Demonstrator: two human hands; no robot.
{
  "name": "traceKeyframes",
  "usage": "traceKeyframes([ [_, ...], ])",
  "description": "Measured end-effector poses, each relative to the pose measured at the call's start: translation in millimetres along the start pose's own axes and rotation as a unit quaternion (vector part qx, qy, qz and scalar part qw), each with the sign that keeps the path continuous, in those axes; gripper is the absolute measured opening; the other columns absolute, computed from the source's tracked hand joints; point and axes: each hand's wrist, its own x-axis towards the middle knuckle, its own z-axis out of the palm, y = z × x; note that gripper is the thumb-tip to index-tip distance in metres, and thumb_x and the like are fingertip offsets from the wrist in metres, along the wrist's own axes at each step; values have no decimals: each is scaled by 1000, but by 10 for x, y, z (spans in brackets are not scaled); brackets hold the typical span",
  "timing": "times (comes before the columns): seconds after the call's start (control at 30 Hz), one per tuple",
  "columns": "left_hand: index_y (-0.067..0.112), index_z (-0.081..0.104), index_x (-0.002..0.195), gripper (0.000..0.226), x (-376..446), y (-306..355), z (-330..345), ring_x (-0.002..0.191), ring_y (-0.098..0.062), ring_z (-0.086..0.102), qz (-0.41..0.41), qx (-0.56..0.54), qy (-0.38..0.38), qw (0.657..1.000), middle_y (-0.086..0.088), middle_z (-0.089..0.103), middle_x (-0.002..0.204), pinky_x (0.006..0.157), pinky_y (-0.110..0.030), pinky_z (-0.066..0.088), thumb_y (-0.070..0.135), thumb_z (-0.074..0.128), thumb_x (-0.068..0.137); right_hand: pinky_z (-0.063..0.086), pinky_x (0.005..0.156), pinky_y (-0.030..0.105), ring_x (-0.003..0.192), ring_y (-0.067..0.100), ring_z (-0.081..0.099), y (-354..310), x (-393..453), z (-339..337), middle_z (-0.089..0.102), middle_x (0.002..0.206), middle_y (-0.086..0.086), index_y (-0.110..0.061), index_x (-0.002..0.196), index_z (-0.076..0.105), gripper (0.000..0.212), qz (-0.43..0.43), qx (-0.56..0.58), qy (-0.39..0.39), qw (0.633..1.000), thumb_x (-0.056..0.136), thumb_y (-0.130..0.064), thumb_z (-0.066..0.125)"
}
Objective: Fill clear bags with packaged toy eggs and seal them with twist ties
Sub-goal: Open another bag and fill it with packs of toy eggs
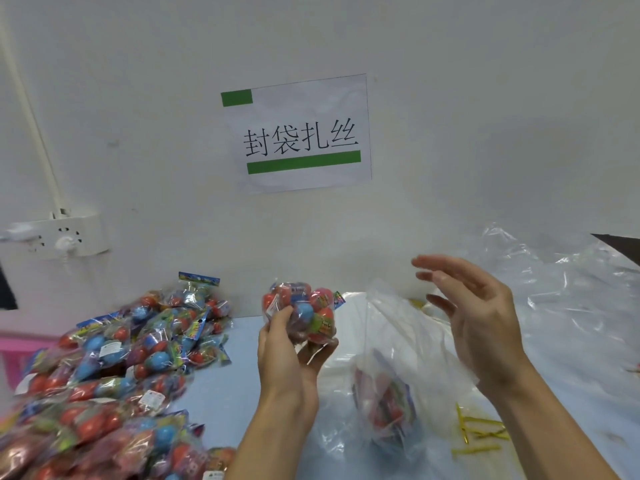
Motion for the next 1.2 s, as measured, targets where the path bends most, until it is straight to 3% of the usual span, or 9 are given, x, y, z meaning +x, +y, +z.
traceKeyframes([
  [0.1, 6, 58, 125, 35, -64, 91, -23, 75, -31, 67, 5, -9, -36, 999, -20, 59, 109, 59, -37, 59, 22, 58, 94, 47, 99, 27, 129, 3, 55, -113, -56, 147, 67, 129, -18, -36, 110, 77, 32, -52, -35, -94, 994, 90, -21, 58],
  [0.2, 7, 58, 130, 39, -56, 127, -3, 83, -30, 66, 14, 13, -63, 998, -22, 62, 114, 67, -38, 60, 25, 57, 95, 51, 89, 21, 110, -1, 66, -135, -137, 354, 75, 105, -20, -36, 101, 80, 23, -38, -155, -171, 972, 96, -28, 58],
  [0.3, 8, 59, 130, 40, -67, 124, 25, 84, -28, 67, 27, 9, -79, 996, -24, 63, 120, 71, -37, 60, 27, 56, 95, 47, 67, 8, 82, -1, 69, -40, -208, 480, 75, 79, -16, -30, 87, 81, 25, 16, -270, -169, 948, 99, -24, 60],
  [0.4, 8, 60, 128, 39, -95, 107, 55, 82, -27, 68, 43, -7, -117, 992, -21, 66, 112, 71, -37, 59, 27, 55, 95, 44, 61, 6, 81, 4, 67, 65, -211, 456, 73, 85, -14, -25, 94, 79, 25, 63, -344, -149, 925, 100, -34, 57],
  [0.6, 19, 59, 125, 28, -138, 29, 136, 89, -23, 70, 77, 54, -194, 976, -13, 73, 110, 70, -32, 56, 20, 51, 98, 49, 76, 9, 96, 2, 70, 48, -194, 461, 77, 104, -10, -21, 115, 74, 26, 108, -150, -203, 962, 101, -32, 54],
  [0.8, 24, 60, 113, 19, -119, -12, 135, 83, -12, 71, 110, 95, -167, 975, -4, 75, 103, 66, -24, 53, 19, 56, 95, 54, 97, 45, 106, 20, 70, 143, -223, 456, 77, 109, -2, -21, 118, 71, 27, 146, -130, -206, 959, 98, -35, 59],
  [0.97, 31, 63, 113, 20, -90, 5, 112, 97, -18, 68, 104, 126, -134, 978, -4, 73, 110, 79, -35, 50, 25, 61, 94, 56, 78, 29, 100, 15, 73, 174, -203, 466, 78, 101, -4, -24, 109, 73, 27, 141, -113, -131, 975, 87, -39, 71],
  [1.07, 26, 59, 109, 22, -41, 5, 268, 94, -22, 68, 95, 118, -80, 985, -8, 72, 106, 82, -41, 55, 13, 65, 92, 60, 81, 35, 91, 16, 75, 220, -203, 463, 79, 92, -3, -22, 104, 74, 24, 154, -107, -86, 979, 86, -38, 73],
  [1.2, 25, 52, 105, 22, 8, 100, 530, 91, -18, 63, 134, 115, -15, 984, -2, 64, 101, 70, -29, 48, 21, 68, 90, 60, 78, 35, 80, 14, 76, 257, -176, 448, 79, 84, -4, -21, 99, 74, 24, 185, -90, -13, 979, 84, -40, 75],
])
